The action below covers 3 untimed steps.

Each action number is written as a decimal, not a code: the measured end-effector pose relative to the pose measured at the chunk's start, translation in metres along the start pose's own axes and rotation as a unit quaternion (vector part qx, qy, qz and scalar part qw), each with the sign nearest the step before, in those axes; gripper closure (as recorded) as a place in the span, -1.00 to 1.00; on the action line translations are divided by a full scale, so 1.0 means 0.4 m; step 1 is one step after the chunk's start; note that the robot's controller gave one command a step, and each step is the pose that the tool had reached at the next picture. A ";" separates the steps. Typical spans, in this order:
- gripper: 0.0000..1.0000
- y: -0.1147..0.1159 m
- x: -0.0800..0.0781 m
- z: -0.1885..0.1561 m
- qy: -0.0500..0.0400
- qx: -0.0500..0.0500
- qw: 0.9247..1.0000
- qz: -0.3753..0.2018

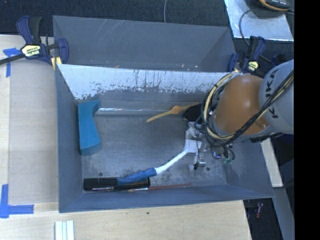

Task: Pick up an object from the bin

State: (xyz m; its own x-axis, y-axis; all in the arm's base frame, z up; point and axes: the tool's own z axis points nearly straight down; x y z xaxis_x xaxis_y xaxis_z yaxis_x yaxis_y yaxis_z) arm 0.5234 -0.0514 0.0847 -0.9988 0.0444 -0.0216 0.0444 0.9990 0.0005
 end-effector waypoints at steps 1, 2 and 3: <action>1.00 0.031 -0.057 -0.009 -0.002 -0.001 0.996 0.088; 1.00 0.031 -0.057 -0.009 -0.002 -0.001 0.996 0.088; 1.00 0.007 -0.059 -0.066 -0.004 -0.001 0.996 0.085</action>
Offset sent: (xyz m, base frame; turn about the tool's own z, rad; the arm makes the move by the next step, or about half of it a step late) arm 0.0000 0.0000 0.0000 0.0000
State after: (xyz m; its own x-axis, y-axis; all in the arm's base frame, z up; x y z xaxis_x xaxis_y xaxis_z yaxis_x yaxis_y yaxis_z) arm 0.5465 -0.0496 0.1117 -0.9766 0.2132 -0.0292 0.2131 0.9770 0.0063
